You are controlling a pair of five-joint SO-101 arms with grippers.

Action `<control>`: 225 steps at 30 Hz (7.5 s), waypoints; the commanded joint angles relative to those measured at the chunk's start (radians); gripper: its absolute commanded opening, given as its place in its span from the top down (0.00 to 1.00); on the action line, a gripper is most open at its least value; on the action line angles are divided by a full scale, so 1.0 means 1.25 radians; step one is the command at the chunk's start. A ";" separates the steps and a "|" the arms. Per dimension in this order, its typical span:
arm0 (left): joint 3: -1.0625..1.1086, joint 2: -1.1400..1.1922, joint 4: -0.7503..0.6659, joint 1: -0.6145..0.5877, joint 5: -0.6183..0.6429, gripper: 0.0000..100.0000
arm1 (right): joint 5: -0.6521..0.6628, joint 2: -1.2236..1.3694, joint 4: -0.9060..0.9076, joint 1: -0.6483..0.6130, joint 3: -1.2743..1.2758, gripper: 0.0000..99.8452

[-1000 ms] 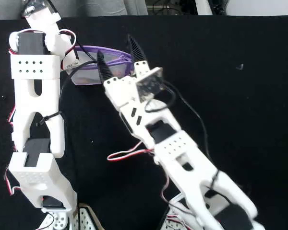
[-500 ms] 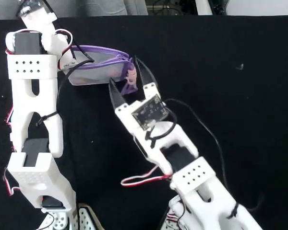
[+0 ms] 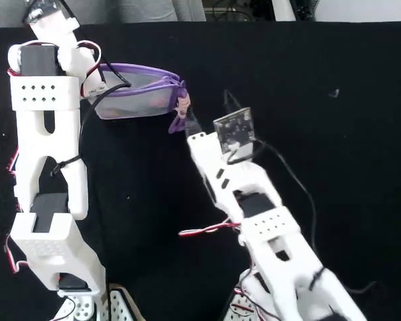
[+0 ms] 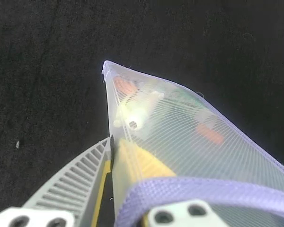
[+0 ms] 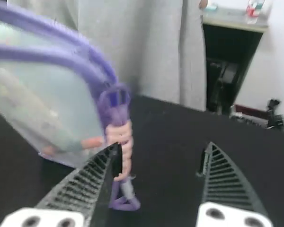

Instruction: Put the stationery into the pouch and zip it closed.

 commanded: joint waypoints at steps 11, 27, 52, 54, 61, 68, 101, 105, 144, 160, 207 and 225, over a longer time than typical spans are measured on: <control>0.012 -0.016 -0.005 -0.007 -0.006 0.97 | -0.009 0.056 -0.054 -0.050 -0.061 0.74; 0.012 -0.016 -0.005 -0.007 -0.005 0.97 | -0.001 0.256 -0.056 -0.025 -0.218 0.76; 0.012 -0.015 -0.005 -0.007 -0.005 0.97 | -0.002 0.159 -0.054 -0.018 -0.168 0.99; 0.012 -0.015 -0.005 -0.007 -0.005 0.97 | -0.002 0.159 -0.052 -0.018 -0.168 0.98; 0.012 -0.015 -0.005 -0.007 -0.010 0.97 | -0.002 0.152 -0.041 0.001 -0.168 0.99; 0.006 -0.016 -0.001 -0.001 -0.037 0.89 | 0.042 0.127 0.277 0.025 -0.320 0.99; -0.314 -0.088 0.014 -0.177 0.053 0.74 | -0.031 0.137 0.879 0.009 -0.911 0.99; -0.263 -0.088 0.014 -0.177 0.053 0.74 | -0.032 0.195 0.924 0.007 -0.988 0.99; -0.125 0.027 -0.007 -0.213 0.049 0.73 | 0.092 0.979 1.469 0.245 -2.063 0.99; -0.112 0.028 -0.005 -0.164 0.049 0.74 | 0.313 0.972 1.554 0.420 -1.924 0.99; 0.758 -0.643 -0.264 0.217 -0.495 0.74 | 0.274 0.334 1.463 -0.009 -1.440 0.99; 1.514 -1.374 -0.825 0.347 -0.501 0.74 | 0.264 0.336 1.471 -0.076 -1.465 0.99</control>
